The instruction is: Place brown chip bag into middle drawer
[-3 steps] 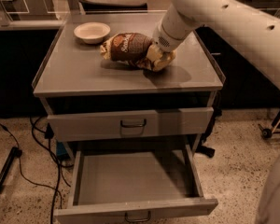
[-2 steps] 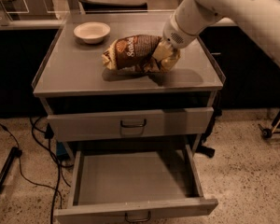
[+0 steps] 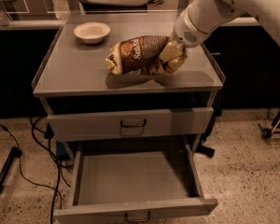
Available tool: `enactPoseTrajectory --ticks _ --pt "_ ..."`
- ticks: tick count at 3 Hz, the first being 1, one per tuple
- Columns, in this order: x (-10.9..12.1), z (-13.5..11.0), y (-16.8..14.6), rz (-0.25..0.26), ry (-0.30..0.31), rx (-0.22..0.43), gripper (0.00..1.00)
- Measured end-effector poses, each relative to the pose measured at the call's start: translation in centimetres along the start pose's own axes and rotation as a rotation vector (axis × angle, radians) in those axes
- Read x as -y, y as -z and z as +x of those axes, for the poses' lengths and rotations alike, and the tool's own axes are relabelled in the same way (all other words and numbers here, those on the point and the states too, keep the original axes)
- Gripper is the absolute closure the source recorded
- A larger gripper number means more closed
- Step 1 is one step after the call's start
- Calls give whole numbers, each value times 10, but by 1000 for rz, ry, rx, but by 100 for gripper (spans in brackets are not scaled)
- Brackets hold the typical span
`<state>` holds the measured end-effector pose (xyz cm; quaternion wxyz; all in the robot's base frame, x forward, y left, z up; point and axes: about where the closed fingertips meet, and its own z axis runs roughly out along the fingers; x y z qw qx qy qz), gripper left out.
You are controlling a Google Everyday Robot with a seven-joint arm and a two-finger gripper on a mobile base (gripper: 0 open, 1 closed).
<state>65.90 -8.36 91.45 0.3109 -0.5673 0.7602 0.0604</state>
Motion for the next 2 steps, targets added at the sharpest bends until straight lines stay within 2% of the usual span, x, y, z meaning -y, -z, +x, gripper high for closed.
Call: enactPoseTrajectory --ticks 1,2 --pt "-15 -3 16 -8 28 3 100" --pt "-41 -2 43 -10 48 19 100"
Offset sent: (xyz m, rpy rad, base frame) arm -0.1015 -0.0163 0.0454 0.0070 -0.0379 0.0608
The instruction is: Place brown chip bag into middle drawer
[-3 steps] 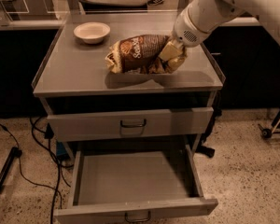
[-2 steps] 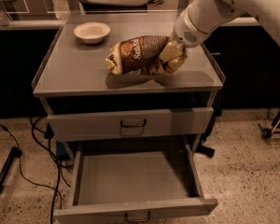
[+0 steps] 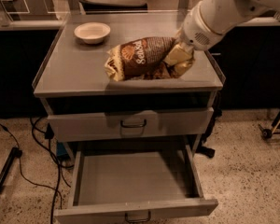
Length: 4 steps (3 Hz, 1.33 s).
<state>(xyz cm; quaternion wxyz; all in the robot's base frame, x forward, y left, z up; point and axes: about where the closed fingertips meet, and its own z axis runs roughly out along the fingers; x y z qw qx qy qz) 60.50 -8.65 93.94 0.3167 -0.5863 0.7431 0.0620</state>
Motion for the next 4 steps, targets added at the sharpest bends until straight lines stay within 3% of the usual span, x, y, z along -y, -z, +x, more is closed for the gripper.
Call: enactPoseTrajectory --ticks 2,3,4 --pt "-67 14 44 -20 -10 10 100" --pt "-94 32 39 -37 -21 4 100" --pt "-118 57 15 -71 -25 -16 100"
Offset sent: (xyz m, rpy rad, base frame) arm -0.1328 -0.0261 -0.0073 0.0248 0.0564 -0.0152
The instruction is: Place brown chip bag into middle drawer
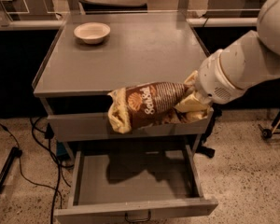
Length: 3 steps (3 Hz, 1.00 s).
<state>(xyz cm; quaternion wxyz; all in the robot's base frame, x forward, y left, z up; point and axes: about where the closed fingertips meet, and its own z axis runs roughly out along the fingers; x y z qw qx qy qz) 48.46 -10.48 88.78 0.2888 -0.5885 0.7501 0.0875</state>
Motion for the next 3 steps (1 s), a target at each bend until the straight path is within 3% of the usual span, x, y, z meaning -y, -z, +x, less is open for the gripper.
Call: enactPoseTrajectory --ticks 1,3 --pt "-20 30 -41 -63 5 -46 100" --pt "-23 35 -48 -73 2 -52 100"
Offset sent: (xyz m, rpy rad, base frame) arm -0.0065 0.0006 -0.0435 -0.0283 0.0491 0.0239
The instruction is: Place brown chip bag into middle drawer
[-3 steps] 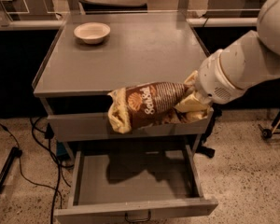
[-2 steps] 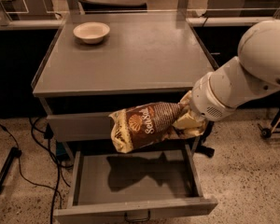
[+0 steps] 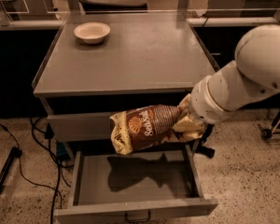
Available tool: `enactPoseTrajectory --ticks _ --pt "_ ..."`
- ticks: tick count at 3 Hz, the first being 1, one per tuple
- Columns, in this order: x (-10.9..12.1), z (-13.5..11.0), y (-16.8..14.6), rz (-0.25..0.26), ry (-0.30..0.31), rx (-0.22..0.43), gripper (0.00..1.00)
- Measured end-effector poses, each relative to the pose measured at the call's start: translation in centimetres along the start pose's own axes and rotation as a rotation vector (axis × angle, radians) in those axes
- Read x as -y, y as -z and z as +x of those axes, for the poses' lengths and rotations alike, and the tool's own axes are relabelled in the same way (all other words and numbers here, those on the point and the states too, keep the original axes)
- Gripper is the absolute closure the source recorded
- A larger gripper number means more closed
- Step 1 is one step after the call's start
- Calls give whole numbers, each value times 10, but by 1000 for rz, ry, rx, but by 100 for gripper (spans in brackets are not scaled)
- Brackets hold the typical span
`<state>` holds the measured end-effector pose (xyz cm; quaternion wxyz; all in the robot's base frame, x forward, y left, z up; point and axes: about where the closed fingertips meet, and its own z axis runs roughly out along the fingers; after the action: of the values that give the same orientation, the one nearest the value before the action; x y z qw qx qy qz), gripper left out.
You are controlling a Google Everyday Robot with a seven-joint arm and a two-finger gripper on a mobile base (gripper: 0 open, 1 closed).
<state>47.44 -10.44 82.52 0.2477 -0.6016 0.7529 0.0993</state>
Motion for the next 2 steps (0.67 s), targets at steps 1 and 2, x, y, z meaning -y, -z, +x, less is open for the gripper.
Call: enactPoseTrajectory --ticks 1,2 --pt "-13 27 -38 -14 2 -5 100" --pt "-21 46 -69 -24 6 1 100"
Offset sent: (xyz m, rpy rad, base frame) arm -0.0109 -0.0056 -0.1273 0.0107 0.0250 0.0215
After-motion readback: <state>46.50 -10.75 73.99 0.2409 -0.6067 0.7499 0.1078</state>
